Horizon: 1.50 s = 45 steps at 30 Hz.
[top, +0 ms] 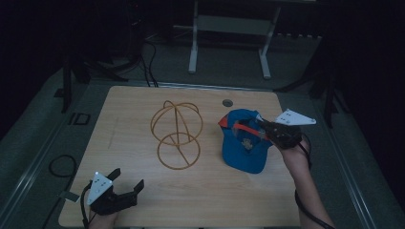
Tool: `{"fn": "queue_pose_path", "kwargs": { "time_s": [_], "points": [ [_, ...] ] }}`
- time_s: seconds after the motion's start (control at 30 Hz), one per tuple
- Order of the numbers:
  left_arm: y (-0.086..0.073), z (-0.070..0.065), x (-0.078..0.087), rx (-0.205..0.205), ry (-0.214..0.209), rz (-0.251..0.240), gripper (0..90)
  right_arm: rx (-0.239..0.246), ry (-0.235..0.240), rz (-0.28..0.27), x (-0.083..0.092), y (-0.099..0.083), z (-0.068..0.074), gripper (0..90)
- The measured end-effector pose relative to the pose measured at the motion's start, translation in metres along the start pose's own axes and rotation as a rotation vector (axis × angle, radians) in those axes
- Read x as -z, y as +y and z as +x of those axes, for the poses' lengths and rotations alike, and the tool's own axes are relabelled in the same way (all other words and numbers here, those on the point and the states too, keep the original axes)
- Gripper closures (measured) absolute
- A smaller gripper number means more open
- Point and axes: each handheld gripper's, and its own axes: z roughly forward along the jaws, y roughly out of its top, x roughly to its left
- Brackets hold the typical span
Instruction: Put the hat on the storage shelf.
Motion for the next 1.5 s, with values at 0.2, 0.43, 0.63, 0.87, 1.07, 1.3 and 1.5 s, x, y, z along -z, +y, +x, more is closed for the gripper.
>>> {"fn": "queue_pose_path", "kwargs": {
  "time_s": [0.2, 0.43, 0.63, 0.87, 1.07, 1.3, 1.5],
  "points": [
    [0.030, -0.008, 0.007, -0.033, -0.034, -0.069, 6.7, 0.007, 0.003, -0.015, 0.015, 0.001, 0.001, 87.7],
    [0.066, -0.024, 0.004, -0.069, -0.095, -0.049, 6.7, -0.011, 0.014, -0.030, 0.025, -0.001, -0.001, 87.7],
    [0.091, -0.038, -0.008, -0.112, -0.141, -0.037, 8.0, -0.015, 0.023, -0.034, 0.032, -0.002, -0.002, 87.7],
    [0.115, -0.060, -0.026, -0.178, -0.192, -0.014, 10.8, -0.003, 0.022, -0.041, 0.040, -0.001, 0.001, 87.8],
    [0.134, -0.078, -0.045, -0.212, -0.234, 0.005, 12.0, 0.025, 0.030, -0.047, 0.048, 0.004, 0.006, 87.8],
    [0.150, -0.102, -0.068, -0.247, -0.291, 0.032, 12.8, 0.037, 0.042, -0.057, 0.055, 0.010, 0.010, 87.8],
    [0.159, -0.126, -0.089, -0.275, -0.335, 0.047, 13.8, 0.040, 0.051, -0.068, 0.060, 0.015, 0.014, 87.8]
  ]
}}
